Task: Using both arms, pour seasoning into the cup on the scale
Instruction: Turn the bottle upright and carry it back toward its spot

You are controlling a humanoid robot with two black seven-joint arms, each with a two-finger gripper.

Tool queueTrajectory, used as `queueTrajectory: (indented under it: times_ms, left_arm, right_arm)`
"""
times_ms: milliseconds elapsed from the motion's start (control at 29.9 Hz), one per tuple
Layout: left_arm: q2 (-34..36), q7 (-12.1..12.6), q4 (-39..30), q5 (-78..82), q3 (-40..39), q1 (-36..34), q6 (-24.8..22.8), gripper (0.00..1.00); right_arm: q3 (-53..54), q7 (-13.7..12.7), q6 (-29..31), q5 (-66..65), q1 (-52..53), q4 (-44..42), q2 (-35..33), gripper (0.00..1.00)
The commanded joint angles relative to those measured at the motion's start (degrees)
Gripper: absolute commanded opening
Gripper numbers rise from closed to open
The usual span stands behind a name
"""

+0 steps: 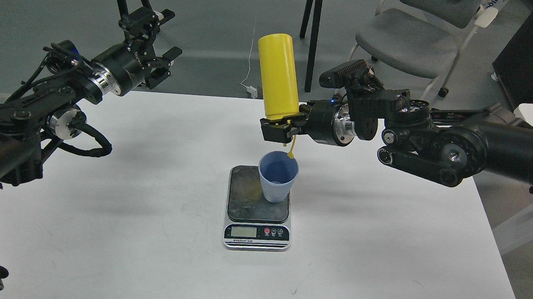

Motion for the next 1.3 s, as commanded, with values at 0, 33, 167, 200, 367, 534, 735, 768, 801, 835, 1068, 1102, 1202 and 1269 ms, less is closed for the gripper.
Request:
queueTrajectory:
  times_ms: [0, 33, 167, 200, 367, 534, 735, 768, 801, 835, 1068, 1102, 1202, 1269]
  left_arm:
    - [0.0, 0.0, 0.0, 0.01, -0.11, 0.03, 0.0, 0.87]
    - [0.0, 0.0, 0.0, 0.01, -0.11, 0.03, 0.0, 0.87]
    - [0.0, 0.0, 0.0, 0.01, -0.11, 0.03, 0.0, 0.87]
    - [0.0, 0.0, 0.0, 0.01, -0.11, 0.03, 0.0, 0.87]
    - [0.35, 0.0, 0.0, 0.01, -0.11, 0.03, 0.0, 0.87]
    - [0.62, 0.0, 0.0, 0.01, -0.11, 0.03, -0.18, 0.87]
    - [0.0, 0.0, 0.0, 0.01, -0.11, 0.03, -0.09, 0.87]
    - [0.0, 0.0, 0.0, 0.01, -0.11, 0.03, -0.09, 0.87]
    - [-0.09, 0.0, 0.0, 0.01, -0.11, 0.03, 0.0, 0.87]
    - [-0.09, 0.0, 0.0, 0.01, -0.11, -0.05, 0.0, 0.87]
    - [0.18, 0.0, 0.0, 0.01, -0.11, -0.05, 0.0, 0.87]
    - [0.26, 0.0, 0.0, 0.01, -0.11, -0.05, 0.0, 0.87]
    - [0.53, 0.0, 0.0, 0.01, -0.02, -0.05, 0.0, 0.87]
    - [0.53, 0.0, 0.0, 0.01, -0.02, -0.05, 0.0, 0.87]
  right_arm:
    - [-0.11, 0.0, 0.0, 0.0, -0.17, 0.08, -0.15, 0.38]
    - [-0.02, 0.0, 0.0, 0.0, -0.17, 0.08, -0.15, 0.38]
    - [0.06, -0.09, 0.0, 0.26, -0.17, 0.08, -0.23, 0.38]
    - [0.15, -0.09, 0.0, 0.44, -0.09, 0.08, -0.41, 0.38]
    - [2.17, 0.0, 0.88, 10.07, -0.17, 0.69, -3.65, 0.39]
    - [8.74, 0.88, 7.1, 29.22, -1.05, 4.73, -12.25, 0.39]
    - [25.88, 0.53, 21.07, 53.75, -11.93, 7.99, -21.84, 0.39]
    - [28.69, 0.62, 24.23, 58.92, -14.65, 7.81, -23.33, 0.39]
    - [31.07, 1.05, 25.28, 63.85, -17.02, 7.55, -24.22, 0.39]
    - [34.31, 1.23, 25.28, 70.68, -19.83, 7.46, -25.1, 0.39]
    - [52.34, 2.98, 25.28, 87.18, -43.2, 8.34, -26.69, 0.39]
    - [54.71, 3.51, 25.28, 87.8, -46.63, 9.12, -26.6, 0.39]
    - [59.9, 4.48, 25.28, 88.33, -54.55, 11.41, -26.16, 0.39]
    - [62.63, 7.02, 25.28, 89.47, -60.0, 13.6, -26.08, 0.39]
